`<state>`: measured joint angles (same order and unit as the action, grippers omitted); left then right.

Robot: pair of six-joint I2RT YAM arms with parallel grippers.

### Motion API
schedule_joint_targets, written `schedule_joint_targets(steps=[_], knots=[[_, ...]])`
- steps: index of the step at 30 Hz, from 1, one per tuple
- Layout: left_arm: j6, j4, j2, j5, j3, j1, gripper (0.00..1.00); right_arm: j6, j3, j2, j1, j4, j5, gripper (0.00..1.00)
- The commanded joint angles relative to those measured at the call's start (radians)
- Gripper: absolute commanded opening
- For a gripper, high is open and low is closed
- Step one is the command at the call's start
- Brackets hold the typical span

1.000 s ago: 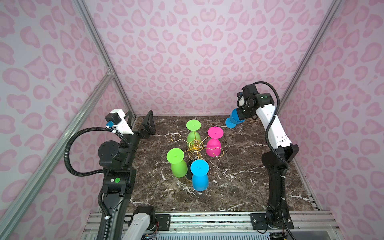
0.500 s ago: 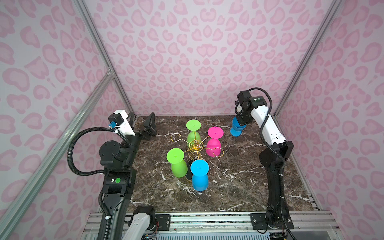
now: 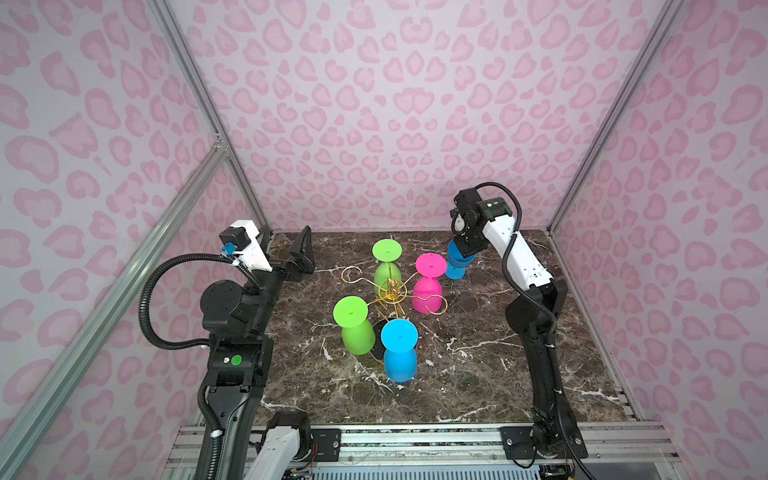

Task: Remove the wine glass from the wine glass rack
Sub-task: 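Lower the cyan glass bowl-down onto the table and open the right gripper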

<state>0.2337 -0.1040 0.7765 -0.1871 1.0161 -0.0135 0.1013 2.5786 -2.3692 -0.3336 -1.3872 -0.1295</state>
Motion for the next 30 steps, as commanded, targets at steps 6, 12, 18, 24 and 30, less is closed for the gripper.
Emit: schedule_joint_targets(steps=[6, 12, 18, 24, 30], knots=[[-0.006, -0.019, 0.006, -0.017, 0.002, 0.001, 0.97, 0.015, -0.006, -0.023, -0.021, -0.006, 0.059, 0.00], [-0.003, -0.017, 0.007, -0.021, 0.004, 0.001, 0.97, 0.018, -0.025, -0.031, -0.022, -0.012, 0.059, 0.00], [-0.001, -0.017, 0.006, -0.026, 0.003, 0.001, 0.97, 0.020, -0.032, -0.042, -0.026, -0.012, 0.052, 0.00], [-0.003, -0.014, 0.006, -0.028, 0.003, 0.001, 0.97, 0.018, -0.028, -0.048, -0.033, -0.010, 0.041, 0.06], [-0.003, -0.013, 0.007, -0.030, 0.003, 0.003, 0.97, 0.011, -0.008, -0.039, -0.032, -0.003, 0.036, 0.23]])
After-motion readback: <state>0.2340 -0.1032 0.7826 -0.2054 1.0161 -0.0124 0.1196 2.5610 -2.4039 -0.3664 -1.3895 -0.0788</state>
